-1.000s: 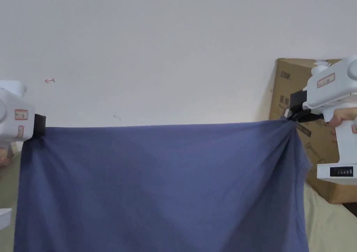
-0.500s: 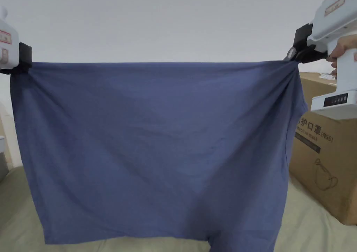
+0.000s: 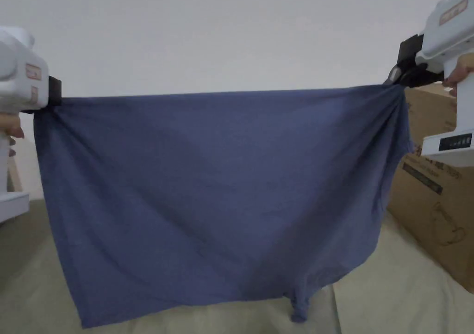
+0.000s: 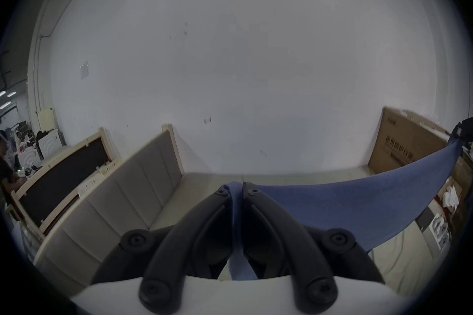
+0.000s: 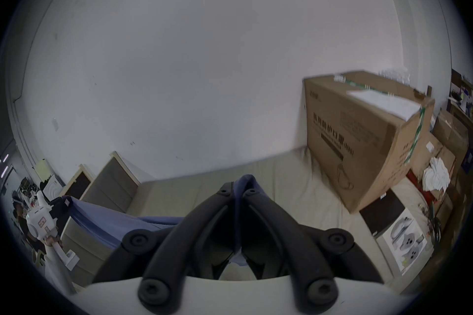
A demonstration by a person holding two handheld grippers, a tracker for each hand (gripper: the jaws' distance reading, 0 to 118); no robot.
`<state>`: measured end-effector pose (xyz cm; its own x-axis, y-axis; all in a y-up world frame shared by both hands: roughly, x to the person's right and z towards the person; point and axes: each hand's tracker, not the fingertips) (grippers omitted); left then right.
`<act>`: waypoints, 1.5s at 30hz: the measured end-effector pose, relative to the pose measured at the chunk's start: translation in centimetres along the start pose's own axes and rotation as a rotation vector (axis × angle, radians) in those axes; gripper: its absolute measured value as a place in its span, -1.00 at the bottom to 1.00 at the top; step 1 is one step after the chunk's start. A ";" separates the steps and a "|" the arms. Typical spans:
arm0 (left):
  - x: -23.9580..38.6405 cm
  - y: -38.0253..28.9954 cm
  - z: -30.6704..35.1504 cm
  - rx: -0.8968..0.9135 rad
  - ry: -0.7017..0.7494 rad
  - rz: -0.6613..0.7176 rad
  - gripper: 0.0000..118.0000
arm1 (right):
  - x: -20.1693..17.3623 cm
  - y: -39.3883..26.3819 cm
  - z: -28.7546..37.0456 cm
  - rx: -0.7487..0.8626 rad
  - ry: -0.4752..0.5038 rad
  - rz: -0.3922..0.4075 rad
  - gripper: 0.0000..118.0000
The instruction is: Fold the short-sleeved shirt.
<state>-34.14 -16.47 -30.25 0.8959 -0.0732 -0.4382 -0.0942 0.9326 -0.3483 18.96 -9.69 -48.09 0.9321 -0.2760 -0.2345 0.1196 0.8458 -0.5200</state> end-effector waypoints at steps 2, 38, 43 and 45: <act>1.1 -3.5 -3.3 -0.072 0.004 -0.029 -0.91 | 1.0 -2.6 -3.7 -0.065 -0.037 0.001 -0.97; -1.2 -43.6 19.4 -0.516 -0.097 -0.016 -0.91 | 18.3 -46.8 11.2 -0.512 -0.151 -0.102 -0.97; -2.2 -48.2 22.9 -0.578 -0.093 0.017 -0.91 | 19.1 -51.7 14.3 -0.579 -0.160 -0.171 -0.97; -2.4 -48.9 23.4 -0.585 -0.096 0.020 -0.91 | 19.5 -52.8 14.4 -0.586 -0.166 -0.177 -0.97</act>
<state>-21.54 -53.63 7.19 0.9242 0.0004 -0.3820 -0.3109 0.5819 -0.7515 35.77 -53.22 -13.40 0.9616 -0.2746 0.0025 0.1139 0.3906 -0.9135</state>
